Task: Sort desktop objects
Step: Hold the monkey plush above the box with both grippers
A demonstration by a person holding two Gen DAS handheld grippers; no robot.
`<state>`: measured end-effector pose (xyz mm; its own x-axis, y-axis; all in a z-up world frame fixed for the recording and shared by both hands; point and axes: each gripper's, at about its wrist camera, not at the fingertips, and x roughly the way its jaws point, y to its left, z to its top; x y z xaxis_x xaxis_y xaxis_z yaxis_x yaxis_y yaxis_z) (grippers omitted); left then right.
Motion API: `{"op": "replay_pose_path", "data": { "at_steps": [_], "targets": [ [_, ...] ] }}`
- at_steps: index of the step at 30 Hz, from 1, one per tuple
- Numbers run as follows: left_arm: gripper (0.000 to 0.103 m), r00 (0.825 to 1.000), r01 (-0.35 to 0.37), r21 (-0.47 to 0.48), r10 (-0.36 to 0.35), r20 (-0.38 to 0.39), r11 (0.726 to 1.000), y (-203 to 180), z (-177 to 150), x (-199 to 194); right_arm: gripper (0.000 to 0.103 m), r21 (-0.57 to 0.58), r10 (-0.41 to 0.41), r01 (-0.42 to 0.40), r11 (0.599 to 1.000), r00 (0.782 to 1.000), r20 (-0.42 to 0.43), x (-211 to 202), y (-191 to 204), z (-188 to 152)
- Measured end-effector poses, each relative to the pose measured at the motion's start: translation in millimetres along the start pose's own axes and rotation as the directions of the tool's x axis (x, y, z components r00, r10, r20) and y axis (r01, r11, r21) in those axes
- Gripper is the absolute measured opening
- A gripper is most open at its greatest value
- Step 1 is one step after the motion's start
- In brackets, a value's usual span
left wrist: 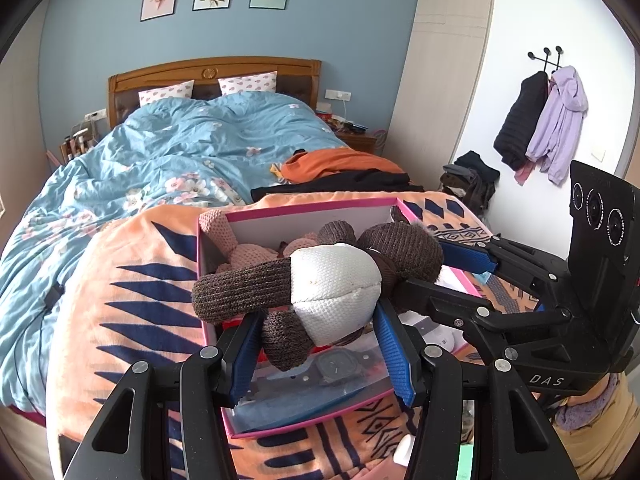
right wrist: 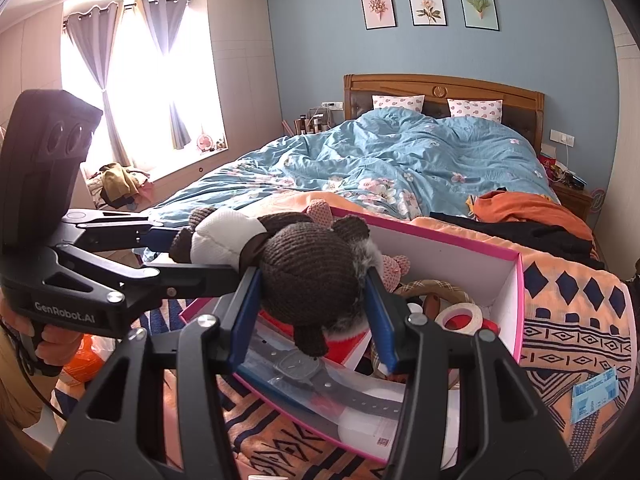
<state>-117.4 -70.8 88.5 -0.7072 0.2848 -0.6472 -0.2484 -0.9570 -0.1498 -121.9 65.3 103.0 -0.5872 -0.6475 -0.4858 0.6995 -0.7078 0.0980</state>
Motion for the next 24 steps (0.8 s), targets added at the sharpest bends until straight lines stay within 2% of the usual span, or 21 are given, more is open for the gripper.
{"op": "replay_pose_path", "data": {
  "at_steps": [24],
  "targets": [
    [0.055, 1.000, -0.014, -0.003, 0.014, -0.010, 1.000, 12.4, 3.2, 10.0, 0.053, 0.006, 0.002, -0.002, 1.000, 1.000, 0.001, 6.4, -3.7, 3.1]
  ]
}}
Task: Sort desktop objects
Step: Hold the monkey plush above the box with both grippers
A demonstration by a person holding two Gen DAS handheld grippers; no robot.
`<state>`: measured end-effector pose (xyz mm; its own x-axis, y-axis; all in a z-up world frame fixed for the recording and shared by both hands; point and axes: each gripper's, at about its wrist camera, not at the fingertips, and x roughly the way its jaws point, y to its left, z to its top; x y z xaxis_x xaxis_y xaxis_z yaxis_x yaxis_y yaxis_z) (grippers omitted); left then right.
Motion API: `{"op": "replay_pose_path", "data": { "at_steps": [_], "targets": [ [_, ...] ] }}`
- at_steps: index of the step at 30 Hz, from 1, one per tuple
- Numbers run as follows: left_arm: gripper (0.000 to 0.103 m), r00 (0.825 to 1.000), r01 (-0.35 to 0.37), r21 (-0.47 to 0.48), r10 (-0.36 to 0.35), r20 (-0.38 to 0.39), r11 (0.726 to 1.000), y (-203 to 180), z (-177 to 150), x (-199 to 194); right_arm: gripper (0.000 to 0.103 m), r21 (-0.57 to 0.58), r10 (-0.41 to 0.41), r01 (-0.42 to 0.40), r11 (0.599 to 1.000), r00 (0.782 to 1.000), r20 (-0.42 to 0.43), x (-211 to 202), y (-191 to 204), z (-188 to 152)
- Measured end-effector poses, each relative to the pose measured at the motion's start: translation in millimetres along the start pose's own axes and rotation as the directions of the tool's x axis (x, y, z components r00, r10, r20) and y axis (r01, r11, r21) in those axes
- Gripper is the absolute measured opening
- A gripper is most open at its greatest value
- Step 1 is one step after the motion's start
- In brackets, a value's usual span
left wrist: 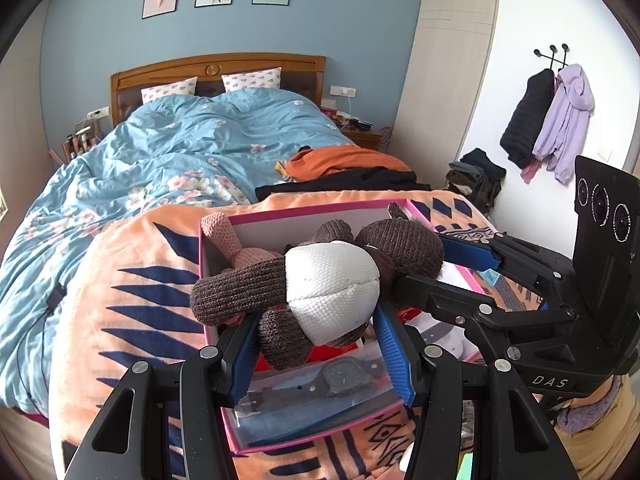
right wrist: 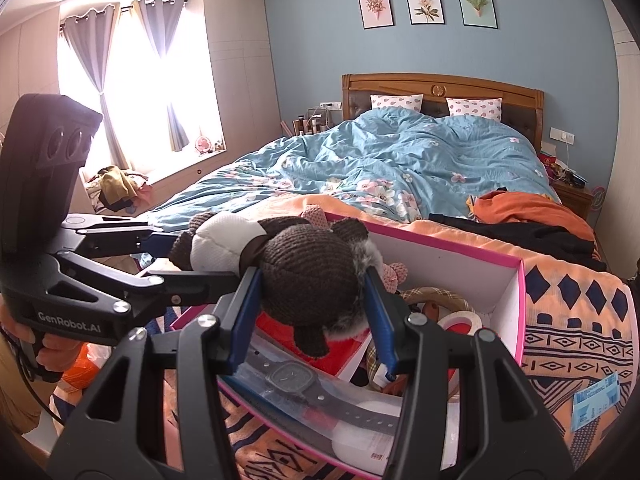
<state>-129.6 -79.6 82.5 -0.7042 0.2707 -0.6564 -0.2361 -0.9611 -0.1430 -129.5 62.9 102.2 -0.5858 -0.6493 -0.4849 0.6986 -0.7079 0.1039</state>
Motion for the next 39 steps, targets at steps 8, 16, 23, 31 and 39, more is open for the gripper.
{"op": "replay_pose_path", "data": {
  "at_steps": [8, 16, 23, 31, 39],
  "targets": [
    [0.055, 1.000, -0.015, 0.010, 0.015, -0.004, 1.000, 3.7, 4.8, 6.9, 0.053, 0.008, -0.001, 0.001, 1.000, 1.000, -0.003, 6.2, -10.5, 1.6],
    [0.055, 1.000, -0.021, 0.011, 0.022, -0.009, 1.000, 5.7, 11.2, 13.7, 0.052, 0.023, -0.002, 0.003, 1.000, 1.000, -0.016, 14.5, -17.5, 5.3],
    [0.055, 1.000, -0.026, 0.010, 0.026, -0.014, 1.000, 8.2, 14.3, 19.5, 0.052, 0.034, -0.001, 0.001, 0.999, 1.000, -0.015, 18.4, -22.1, 11.9],
    [0.054, 0.999, -0.030, 0.000, 0.029, -0.034, 1.000, 11.2, 17.1, 32.1, 0.052, 0.043, 0.004, -0.002, 0.999, 0.999, -0.037, 25.0, -24.4, 12.5],
    [0.054, 0.999, -0.035, 0.000, 0.035, -0.033, 0.999, 12.3, 20.0, 35.1, 0.052, 0.048, 0.003, -0.001, 0.999, 0.999, -0.048, 30.4, -25.3, 17.0]
  ]
}}
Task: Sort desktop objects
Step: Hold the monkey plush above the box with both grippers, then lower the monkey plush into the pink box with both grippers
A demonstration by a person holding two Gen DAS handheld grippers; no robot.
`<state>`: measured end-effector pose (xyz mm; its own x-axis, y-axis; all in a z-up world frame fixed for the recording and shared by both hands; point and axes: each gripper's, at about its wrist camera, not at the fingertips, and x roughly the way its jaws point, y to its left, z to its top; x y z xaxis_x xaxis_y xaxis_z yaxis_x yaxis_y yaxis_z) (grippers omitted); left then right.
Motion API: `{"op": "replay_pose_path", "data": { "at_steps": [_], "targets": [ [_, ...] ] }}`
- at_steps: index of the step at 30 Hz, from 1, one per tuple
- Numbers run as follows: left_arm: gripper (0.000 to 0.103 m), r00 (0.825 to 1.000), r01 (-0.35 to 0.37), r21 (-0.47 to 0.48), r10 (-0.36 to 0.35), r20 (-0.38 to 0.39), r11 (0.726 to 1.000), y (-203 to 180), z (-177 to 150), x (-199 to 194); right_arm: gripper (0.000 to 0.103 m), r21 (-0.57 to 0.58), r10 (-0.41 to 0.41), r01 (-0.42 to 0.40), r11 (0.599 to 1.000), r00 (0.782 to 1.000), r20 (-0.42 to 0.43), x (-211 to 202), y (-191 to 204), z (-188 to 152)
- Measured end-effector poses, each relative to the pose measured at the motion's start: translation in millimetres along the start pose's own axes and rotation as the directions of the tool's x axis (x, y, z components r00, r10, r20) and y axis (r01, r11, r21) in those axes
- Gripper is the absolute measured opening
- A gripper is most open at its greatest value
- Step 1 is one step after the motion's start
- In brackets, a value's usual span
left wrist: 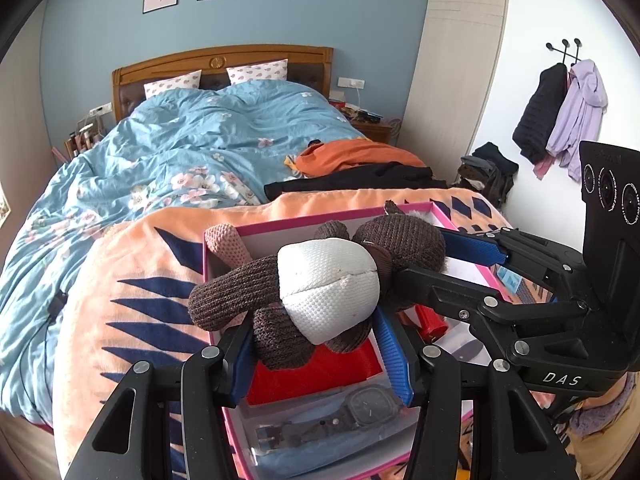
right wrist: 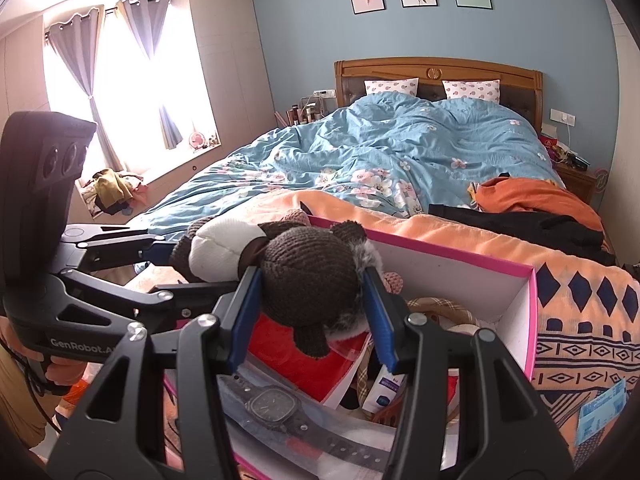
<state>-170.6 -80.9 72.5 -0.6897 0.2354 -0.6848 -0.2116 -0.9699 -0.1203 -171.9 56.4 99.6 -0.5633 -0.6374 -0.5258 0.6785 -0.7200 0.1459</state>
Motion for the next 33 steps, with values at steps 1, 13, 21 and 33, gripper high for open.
{"op": "replay_pose_path", "data": {
  "at_steps": [1, 13, 21, 33],
  "targets": [
    [0.054, 1.000, -0.001, 0.000, 0.001, 0.000, 1.000, 0.4, 1.4, 0.8, 0.052, -0.001, -0.001, 0.001, 1.000, 1.000, 0.000, 0.0, 0.2, 0.3],
    [0.053, 1.000, -0.002, -0.005, 0.002, -0.004, 1.000, 1.1, 7.2, 5.3, 0.052, -0.002, -0.004, 0.004, 1.000, 1.000, -0.011, 4.3, -1.7, 4.8],
    [0.053, 1.000, -0.002, -0.008, 0.002, -0.004, 1.000, 3.0, 8.5, 7.5, 0.052, 0.005, -0.003, 0.003, 1.000, 1.000, -0.027, 10.5, -7.6, 9.4],
    [0.052, 1.000, -0.005, -0.024, 0.005, -0.002, 1.000, 11.9, 11.0, 16.8, 0.052, -0.008, -0.008, 0.008, 1.000, 0.998, -0.058, 24.9, -12.3, 15.9]
  ]
}}
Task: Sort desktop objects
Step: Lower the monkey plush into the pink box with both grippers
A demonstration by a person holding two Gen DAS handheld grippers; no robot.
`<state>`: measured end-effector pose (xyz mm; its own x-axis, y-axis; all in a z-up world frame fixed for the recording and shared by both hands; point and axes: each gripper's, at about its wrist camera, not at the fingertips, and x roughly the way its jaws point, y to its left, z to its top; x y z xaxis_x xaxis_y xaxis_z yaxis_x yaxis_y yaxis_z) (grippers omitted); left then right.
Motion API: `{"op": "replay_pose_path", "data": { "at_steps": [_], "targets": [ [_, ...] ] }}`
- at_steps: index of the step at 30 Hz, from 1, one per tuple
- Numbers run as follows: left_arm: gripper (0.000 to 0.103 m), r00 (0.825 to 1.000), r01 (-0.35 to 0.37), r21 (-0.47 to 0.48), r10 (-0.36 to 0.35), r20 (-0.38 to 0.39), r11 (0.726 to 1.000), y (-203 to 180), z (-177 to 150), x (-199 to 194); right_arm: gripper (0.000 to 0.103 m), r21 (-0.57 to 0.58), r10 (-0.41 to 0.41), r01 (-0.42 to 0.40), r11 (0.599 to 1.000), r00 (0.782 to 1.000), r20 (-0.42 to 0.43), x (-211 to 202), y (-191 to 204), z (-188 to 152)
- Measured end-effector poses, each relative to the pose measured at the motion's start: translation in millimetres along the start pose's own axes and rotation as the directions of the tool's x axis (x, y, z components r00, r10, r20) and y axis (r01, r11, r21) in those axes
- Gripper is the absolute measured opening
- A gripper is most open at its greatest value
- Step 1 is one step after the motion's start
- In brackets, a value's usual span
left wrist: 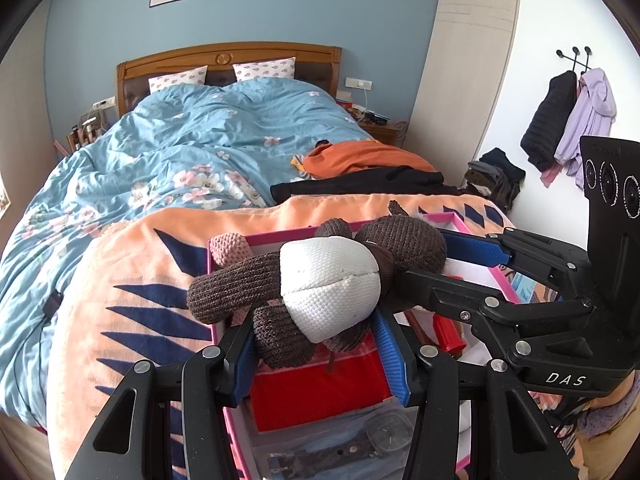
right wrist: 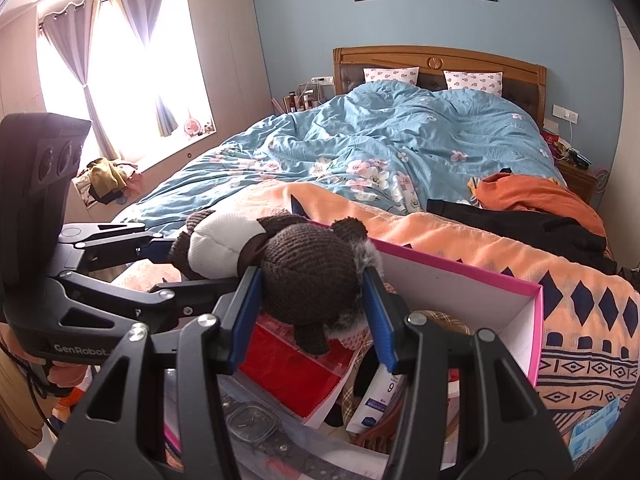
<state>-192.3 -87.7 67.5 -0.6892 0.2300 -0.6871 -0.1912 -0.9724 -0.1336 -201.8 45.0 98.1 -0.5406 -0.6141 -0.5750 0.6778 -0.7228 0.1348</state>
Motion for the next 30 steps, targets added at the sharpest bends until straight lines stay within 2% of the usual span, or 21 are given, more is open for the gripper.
{"op": "replay_pose_path", "data": {
  "at_steps": [7, 11, 13, 15, 16, 18, 22, 26, 30],
  "targets": [
    [0.050, 1.000, -0.012, -0.008, 0.012, -0.010, 1.000, 5.8, 2.4, 11.8, 0.052, 0.002, -0.004, 0.004, 1.000, 1.000, -0.027, 11.4, -3.6, 3.6],
    [0.050, 0.999, -0.028, -0.015, 0.027, -0.016, 1.000, 8.6, 3.9, 17.0, 0.048, -0.010, -0.017, 0.016, 1.000, 0.999, -0.045, 17.5, -2.4, 6.8],
    [0.046, 0.999, -0.030, -0.018, 0.030, -0.025, 0.999, 9.1, 4.8, 21.9, 0.046, -0.017, -0.023, 0.022, 1.000, 0.998, -0.053, 21.7, -1.9, 9.0],
    [0.038, 0.999, -0.023, -0.017, 0.022, -0.038, 1.000, 7.1, 4.8, 26.8, 0.033, -0.031, -0.032, 0.029, 0.999, 0.997, -0.068, 27.9, 0.0, 11.4],
    [0.038, 0.999, -0.026, -0.018, 0.025, -0.044, 1.000, 5.8, 5.3, 29.4, 0.030, -0.035, -0.028, 0.026, 0.999, 0.997, -0.072, 30.7, 0.6, 12.2],
    [0.038, 0.999, -0.024, -0.016, 0.023, -0.047, 1.000, 4.8, 5.5, 33.9, 0.017, -0.048, -0.030, 0.025, 0.999, 0.995, -0.098, 39.1, 2.0, 13.2],
    [0.039, 0.996, -0.056, -0.012, 0.055, -0.071, 0.998, 5.5, 3.8, 42.7, 0.017, -0.026, -0.051, 0.048, 0.999, 0.987, -0.154, 60.6, -7.4, 11.8],
    [0.043, 0.995, -0.067, -0.023, 0.065, -0.070, 0.997, 10.6, 2.8, 42.5, 0.027, -0.009, -0.052, 0.052, 0.999, 0.983, -0.177, 69.0, -14.2, 7.9],
    [0.045, 0.993, -0.090, -0.007, 0.090, -0.071, 0.996, 11.7, 2.8, 41.8, 0.032, -0.013, -0.064, 0.062, 0.998, 0.981, -0.185, 70.8, -14.0, 8.2]
  ]
}}
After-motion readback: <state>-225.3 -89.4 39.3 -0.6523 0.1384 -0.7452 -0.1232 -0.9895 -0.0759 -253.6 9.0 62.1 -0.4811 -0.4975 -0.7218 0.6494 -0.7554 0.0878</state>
